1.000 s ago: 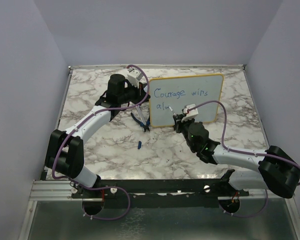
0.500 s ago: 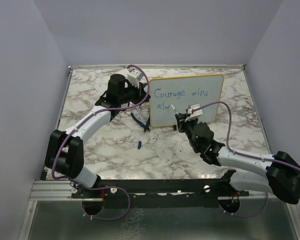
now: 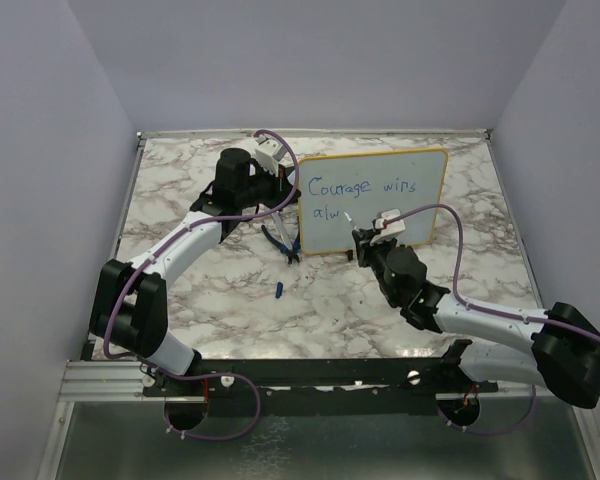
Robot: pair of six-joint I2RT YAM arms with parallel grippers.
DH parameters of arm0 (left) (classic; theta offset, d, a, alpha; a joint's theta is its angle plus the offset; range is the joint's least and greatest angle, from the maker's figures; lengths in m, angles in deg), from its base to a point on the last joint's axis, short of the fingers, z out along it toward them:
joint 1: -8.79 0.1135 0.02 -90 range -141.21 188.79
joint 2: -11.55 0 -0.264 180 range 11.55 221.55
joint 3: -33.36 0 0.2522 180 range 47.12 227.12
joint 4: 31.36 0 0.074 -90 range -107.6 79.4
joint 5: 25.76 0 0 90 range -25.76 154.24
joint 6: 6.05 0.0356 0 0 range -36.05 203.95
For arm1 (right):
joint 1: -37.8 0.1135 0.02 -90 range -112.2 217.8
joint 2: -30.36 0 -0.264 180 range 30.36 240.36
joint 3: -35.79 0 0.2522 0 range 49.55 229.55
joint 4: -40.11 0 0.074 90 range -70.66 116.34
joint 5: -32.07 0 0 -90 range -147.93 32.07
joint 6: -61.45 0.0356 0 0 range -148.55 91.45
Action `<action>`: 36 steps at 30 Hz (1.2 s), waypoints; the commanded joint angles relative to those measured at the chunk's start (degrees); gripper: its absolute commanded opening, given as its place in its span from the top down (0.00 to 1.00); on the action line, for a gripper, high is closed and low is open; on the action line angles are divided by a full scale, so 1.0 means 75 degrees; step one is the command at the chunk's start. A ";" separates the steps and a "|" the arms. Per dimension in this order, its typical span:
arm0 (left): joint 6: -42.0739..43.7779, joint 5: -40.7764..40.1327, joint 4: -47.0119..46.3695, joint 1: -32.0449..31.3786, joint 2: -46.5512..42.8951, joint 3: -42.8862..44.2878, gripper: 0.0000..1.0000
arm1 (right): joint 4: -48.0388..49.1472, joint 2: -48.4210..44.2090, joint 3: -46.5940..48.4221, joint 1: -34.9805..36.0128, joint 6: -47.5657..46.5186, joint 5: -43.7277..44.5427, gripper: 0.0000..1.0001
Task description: Write a sentence on the whiteboard
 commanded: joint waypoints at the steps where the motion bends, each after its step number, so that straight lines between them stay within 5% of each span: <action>1: 0.0075 0.0153 0.0218 -0.0100 -0.0173 0.0034 1.00 | 0.0017 0.0181 -0.0045 -0.0054 0.0020 0.0275 0.99; 36: 0.0086 0.0152 0.0221 -0.0103 -0.0184 0.0046 1.00 | 0.0214 0.0873 0.0205 -0.0125 -0.0129 -0.0076 0.99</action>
